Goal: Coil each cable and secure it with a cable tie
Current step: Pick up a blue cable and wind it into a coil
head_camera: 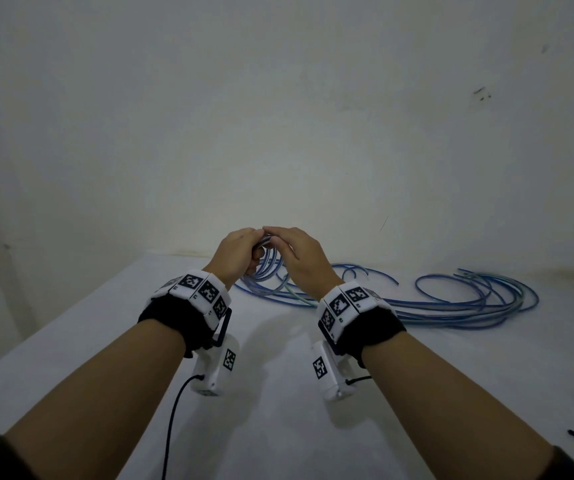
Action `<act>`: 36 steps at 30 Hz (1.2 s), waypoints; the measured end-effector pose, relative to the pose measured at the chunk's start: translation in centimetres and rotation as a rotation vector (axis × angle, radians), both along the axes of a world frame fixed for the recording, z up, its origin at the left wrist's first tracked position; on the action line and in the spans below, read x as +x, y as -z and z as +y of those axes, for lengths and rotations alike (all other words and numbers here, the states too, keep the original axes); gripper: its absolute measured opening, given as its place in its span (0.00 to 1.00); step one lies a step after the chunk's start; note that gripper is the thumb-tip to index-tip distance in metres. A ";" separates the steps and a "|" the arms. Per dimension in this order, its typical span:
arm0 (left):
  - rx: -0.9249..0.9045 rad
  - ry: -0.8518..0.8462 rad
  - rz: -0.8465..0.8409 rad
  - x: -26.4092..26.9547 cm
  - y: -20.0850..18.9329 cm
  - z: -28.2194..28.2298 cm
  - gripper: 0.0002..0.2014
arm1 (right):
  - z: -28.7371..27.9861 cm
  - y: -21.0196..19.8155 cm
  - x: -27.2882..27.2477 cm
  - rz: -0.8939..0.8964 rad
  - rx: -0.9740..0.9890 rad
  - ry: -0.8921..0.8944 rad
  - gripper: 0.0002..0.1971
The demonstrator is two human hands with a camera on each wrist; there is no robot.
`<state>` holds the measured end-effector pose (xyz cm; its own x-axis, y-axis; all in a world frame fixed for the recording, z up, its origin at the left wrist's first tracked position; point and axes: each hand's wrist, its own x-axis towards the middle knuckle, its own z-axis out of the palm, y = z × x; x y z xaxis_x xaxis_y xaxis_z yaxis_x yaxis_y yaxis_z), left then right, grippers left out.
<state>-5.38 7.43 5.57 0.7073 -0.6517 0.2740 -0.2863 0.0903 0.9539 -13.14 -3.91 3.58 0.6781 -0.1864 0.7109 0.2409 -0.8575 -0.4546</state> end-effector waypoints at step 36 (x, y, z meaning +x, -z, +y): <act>-0.025 0.252 0.198 -0.7 -0.9 1.1 0.16 | 0.7 -1.2 0.3 -0.037 0.335 -0.019 0.14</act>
